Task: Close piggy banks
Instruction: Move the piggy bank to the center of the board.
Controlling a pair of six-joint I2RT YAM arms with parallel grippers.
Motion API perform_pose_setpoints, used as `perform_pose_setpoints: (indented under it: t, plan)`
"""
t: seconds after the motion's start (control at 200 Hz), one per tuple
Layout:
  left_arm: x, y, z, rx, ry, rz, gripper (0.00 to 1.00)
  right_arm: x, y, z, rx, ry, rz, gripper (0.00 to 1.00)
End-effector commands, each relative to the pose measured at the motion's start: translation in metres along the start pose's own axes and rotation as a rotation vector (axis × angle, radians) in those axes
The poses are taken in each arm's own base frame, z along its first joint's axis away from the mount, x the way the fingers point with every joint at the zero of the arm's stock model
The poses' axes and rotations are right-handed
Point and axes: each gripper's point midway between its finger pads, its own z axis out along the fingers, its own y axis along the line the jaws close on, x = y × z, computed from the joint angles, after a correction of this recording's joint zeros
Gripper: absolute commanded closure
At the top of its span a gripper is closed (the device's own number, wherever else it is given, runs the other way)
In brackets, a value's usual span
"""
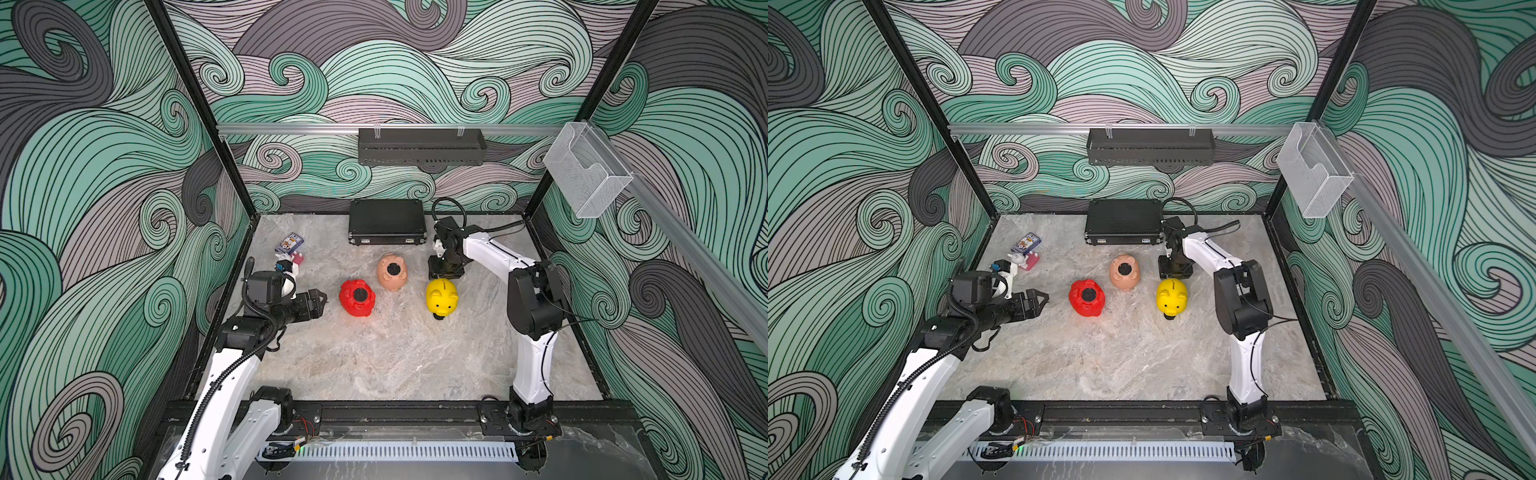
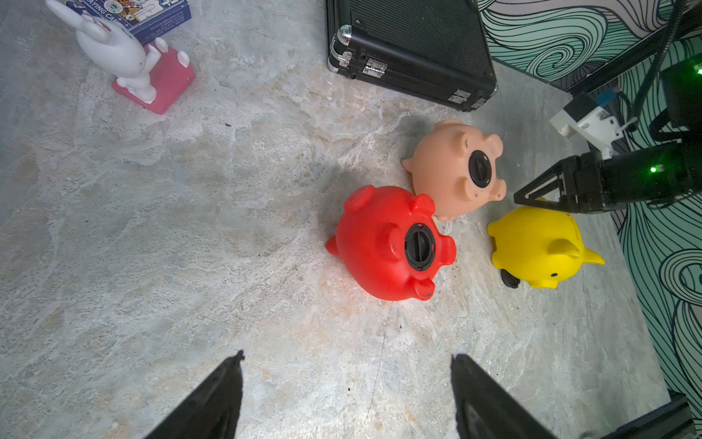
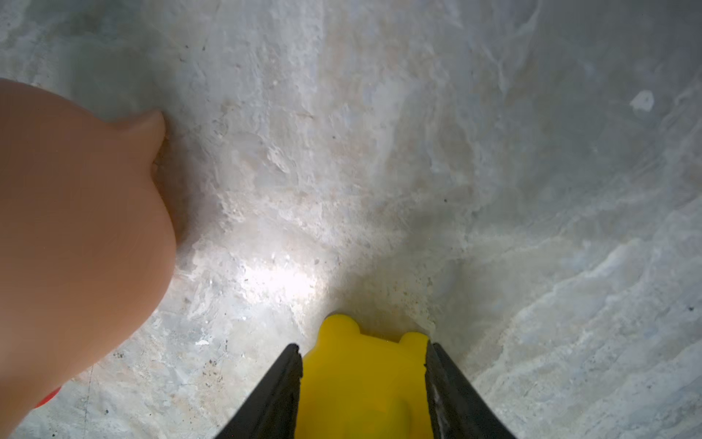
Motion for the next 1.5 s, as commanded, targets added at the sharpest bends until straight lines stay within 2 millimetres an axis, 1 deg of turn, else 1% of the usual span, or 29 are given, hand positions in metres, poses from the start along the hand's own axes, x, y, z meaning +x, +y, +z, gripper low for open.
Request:
perform_pose_setpoints:
  t: [0.0, 0.15, 0.345, 0.455, 0.575, 0.67, 0.771, 0.821, 0.871, 0.911, 0.966, 1.076, 1.156, 1.261, 1.326, 1.336, 1.421, 1.496]
  plan:
    - [0.003, -0.001, -0.001, 0.009, 0.013, -0.001, 0.15, 0.006, 0.011, -0.013, -0.044, -0.023, 0.033, 0.47]
    - [0.003, -0.002, -0.001, 0.015, 0.014, 0.002, 0.15, 0.022, 0.019, -0.017, -0.064, -0.01, 0.007, 0.47]
    - [0.002, -0.003, -0.003, 0.018, 0.005, 0.006, 0.15, 0.041, 0.027, -0.012, -0.087, 0.015, -0.001, 0.47]
    - [0.003, -0.003, -0.003, 0.018, 0.008, 0.007, 0.15, 0.045, 0.031, -0.009, -0.093, 0.019, -0.01, 0.47]
    - [0.004, -0.007, -0.001, 0.036, 0.017, 0.011, 0.15, 0.044, 0.037, -0.011, -0.119, 0.017, -0.034, 0.48]
    - [0.004, -0.014, -0.002, 0.072, 0.029, 0.017, 0.15, 0.039, 0.04, -0.02, -0.132, -0.008, -0.058, 0.47]
    - [-0.004, -0.019, -0.009, 0.085, -0.001, 0.02, 0.15, 0.032, 0.04, -0.038, -0.125, -0.069, -0.062, 0.45]
    - [-0.011, -0.023, -0.013, 0.102, -0.023, 0.003, 0.16, 0.028, 0.041, -0.051, -0.13, -0.11, -0.06, 0.44]
    - [-0.015, -0.035, -0.014, 0.167, -0.027, 0.001, 0.17, 0.025, 0.042, -0.066, -0.14, -0.166, -0.061, 0.43]
    - [-0.019, -0.051, -0.016, 0.25, -0.023, 0.01, 0.19, 0.023, 0.043, -0.077, -0.151, -0.215, -0.065, 0.42]
    - [-0.025, -0.064, -0.018, 0.318, -0.019, -0.022, 0.2, 0.024, 0.044, -0.096, -0.178, -0.292, -0.078, 0.42]
    - [-0.035, -0.084, -0.022, 0.411, -0.007, -0.102, 0.21, 0.034, 0.041, -0.124, -0.232, -0.452, -0.065, 0.41]
    - [-0.036, -0.096, -0.021, 0.43, 0.009, -0.129, 0.23, 0.043, 0.034, -0.137, -0.259, -0.535, -0.021, 0.39]
    - [-0.03, -0.114, -0.01, 0.398, 0.049, -0.139, 0.24, 0.056, 0.022, -0.143, -0.272, -0.598, 0.031, 0.37]
    - [-0.024, -0.134, 0.001, 0.416, 0.076, -0.131, 0.25, 0.065, 0.009, -0.139, -0.265, -0.614, 0.084, 0.35]
    - [-0.024, -0.138, 0.002, 0.422, 0.08, -0.128, 0.25, 0.062, 0.009, -0.142, -0.277, -0.636, 0.088, 0.35]
    - [-0.014, -0.164, 0.022, 0.409, 0.115, -0.091, 0.25, 0.066, -0.005, -0.138, -0.292, -0.656, 0.158, 0.35]
    - [0.0, -0.186, 0.045, 0.379, 0.185, -0.043, 0.25, 0.067, -0.014, -0.13, -0.323, -0.654, 0.224, 0.35]
